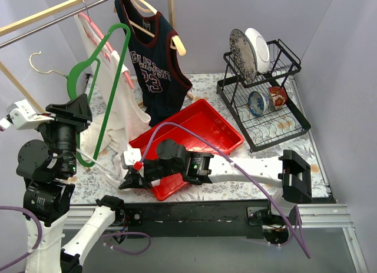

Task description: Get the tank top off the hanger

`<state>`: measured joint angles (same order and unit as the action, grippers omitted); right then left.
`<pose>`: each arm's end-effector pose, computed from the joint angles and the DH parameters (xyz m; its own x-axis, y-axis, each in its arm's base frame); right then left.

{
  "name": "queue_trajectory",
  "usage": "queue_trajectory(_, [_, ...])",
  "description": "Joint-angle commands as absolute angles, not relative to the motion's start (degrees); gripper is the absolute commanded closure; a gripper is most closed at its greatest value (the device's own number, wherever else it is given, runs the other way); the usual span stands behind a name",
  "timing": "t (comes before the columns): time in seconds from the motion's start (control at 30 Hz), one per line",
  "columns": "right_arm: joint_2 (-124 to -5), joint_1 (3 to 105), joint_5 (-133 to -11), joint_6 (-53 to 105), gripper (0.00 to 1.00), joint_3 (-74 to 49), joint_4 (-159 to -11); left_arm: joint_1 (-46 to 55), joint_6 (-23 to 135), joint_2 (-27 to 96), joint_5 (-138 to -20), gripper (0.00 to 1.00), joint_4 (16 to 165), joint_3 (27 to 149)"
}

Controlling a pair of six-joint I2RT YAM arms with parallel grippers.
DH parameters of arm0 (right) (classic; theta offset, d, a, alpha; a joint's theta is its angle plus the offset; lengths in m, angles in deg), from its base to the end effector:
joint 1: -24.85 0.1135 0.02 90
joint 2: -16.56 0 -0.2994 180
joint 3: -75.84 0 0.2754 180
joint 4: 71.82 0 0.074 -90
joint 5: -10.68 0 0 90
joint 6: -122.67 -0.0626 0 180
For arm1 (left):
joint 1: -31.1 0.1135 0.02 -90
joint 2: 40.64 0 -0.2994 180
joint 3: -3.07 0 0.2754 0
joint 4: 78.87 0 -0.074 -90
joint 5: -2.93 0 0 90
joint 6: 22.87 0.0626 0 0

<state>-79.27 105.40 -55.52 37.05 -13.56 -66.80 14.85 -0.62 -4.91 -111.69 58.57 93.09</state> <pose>0.0498 0.4533 0.3773 0.0700 -0.0053 -0.9975 -0.9663 -0.2489 -0.0664 0.0705 0.0066 0.5386 0.2009 -0.9350 -0.2924 0.1287 0.3210 -0.9383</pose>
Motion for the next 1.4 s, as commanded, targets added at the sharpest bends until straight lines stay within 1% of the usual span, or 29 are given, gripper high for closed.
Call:
queue_trajectory(0.0, [-79.7, 106.3, -54.2, 38.8, 0.99, -18.5, -76.9, 14.7, 1.4, -6.2, -113.9, 1.0, 64.4, 92.9])
queue_trajectory(0.2, [-81.7, 107.6, -58.0, 41.1, 0.99, -24.7, -85.7, 14.7, 1.7, -7.7, -114.3, 1.0, 66.6, 91.2])
queue_trajectory(0.37, [-80.4, 107.8, -60.6, 39.9, 0.99, -24.9, -85.7, 14.8, 2.0, -8.0, -115.3, 1.0, 66.5, 91.4])
queue_trajectory(0.53, [-78.3, 107.7, -61.9, 37.9, 0.99, -25.9, -84.9, 14.7, 3.0, -7.7, -116.8, 1.0, 64.8, 95.0])
queue_trajectory(0.6, [-77.1, 107.6, -61.5, 37.2, 0.99, -28.4, -85.0, 14.8, 3.1, -7.9, -117.9, 1.0, 63.6, 96.2])
queue_trajectory(0.67, [-76.7, 107.6, -62.0, 37.1, 0.99, -34.1, -86.8, 14.7, 4.4, -8.6, -119.6, 1.0, 63.3, 96.1])
queue_trajectory(0.73, [-76.7, 107.6, -64.4, 37.7, 0.99, -40.4, -88.4, 14.8, 5.4, -9.3, -121.3, 1.0, 63.4, 95.1])
queue_trajectory(0.87, [-76.1, 107.1, -70.9, 40.2, 0.99, -48.0, -89.3, 14.6, 8.1, -10.7, -126.3, 1.0, 62.4, 93.3])
queue_trajectory(0.9, [-75.8, 107.0, -74.3, 40.9, 0.99, -49.2, -88.2, 14.5, 8.4, -11.0, -127.0, 1.0, 62.5, 93.0])
queue_trajectory(0.97, [-74.6, 106.9, -78.2, 43.3, 0.99, -50.0, -85.7, 14.3, 9.0, -11.6, -128.4, 1.0, 62.5, 92.2])
queue_trajectory(1.0, [-74.1, 106.9, -82.6, 45.9, 0.99, -49.7, -81.5, 14.2, 9.6, -11.6, -128.7, 1.0, 62.6, 92.0])
queue_trajectory(1.13, [-72.3, 106.2, -89.6, 54.4, 0.99, -48.0, -72.7, 13.9, 10.7, -12.7, -130.0, 1.0, 63.0, 91.2])
queue_trajectory(1.2, [-72.8, 105.5, -95.0, 58.6, 0.99, -48.2, -70.5, 13.8, 11.1, -13.1, -130.5, 1.0, 63.1, 90.9])
queue_trajectory(1.3, [-74.5, 101.8, -97.8, 58.3, 0.99, -49.9, -70.8, 13.7, 12.0, -13.7, -130.7, 1.0, 63.0, 90.3])
queue_trajectory(1.37, [-74.9, 97.3, -97.4, 53.9, 0.99, -49.8, -73.5, 13.6, 12.5, -14.2, -131.5, 1.0, 63.3, 89.8])
